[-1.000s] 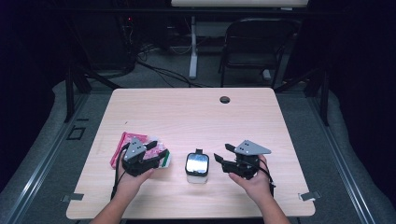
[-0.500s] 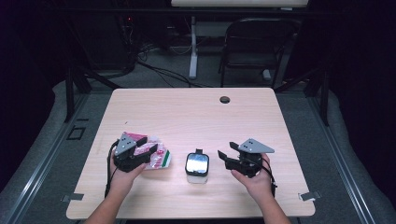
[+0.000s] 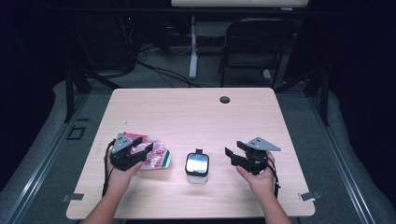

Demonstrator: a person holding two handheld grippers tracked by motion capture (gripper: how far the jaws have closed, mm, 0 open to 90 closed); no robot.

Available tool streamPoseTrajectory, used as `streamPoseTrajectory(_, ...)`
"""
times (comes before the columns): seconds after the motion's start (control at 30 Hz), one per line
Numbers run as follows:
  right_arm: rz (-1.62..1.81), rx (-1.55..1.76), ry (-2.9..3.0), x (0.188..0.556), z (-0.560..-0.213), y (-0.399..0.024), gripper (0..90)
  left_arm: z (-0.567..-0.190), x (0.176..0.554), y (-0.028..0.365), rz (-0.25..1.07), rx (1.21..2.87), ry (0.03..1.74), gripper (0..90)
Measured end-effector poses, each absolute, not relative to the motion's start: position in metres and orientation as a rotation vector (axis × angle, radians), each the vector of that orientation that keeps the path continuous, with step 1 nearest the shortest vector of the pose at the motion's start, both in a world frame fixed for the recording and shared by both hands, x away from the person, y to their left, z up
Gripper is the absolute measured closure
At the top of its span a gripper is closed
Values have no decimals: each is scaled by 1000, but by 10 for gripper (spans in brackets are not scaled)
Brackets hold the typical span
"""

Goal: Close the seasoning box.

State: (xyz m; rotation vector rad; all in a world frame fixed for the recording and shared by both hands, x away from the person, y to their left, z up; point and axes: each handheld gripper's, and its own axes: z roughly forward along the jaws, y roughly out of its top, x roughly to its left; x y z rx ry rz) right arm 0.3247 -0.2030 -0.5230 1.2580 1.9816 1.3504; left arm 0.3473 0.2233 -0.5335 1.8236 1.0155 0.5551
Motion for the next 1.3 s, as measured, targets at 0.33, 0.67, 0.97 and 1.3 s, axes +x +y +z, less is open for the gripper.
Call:
streamPoseTrajectory(0.33,1332,1348,1950,331,-535,-213,410,-540,353,226,550,1857,1048,454)
streamPoseTrajectory(0.67,1325,1382,1942,333,-539,-216,411,-544,355,225,543,1881,1066,454)
streamPoseTrajectory(0.97,1312,1390,1955,334,-543,-214,411,-546,356,223,540,1907,1071,454)
streamPoseTrajectory(1.3,1312,1388,1965,334,-544,-213,411,-549,356,218,540,1934,1059,454)
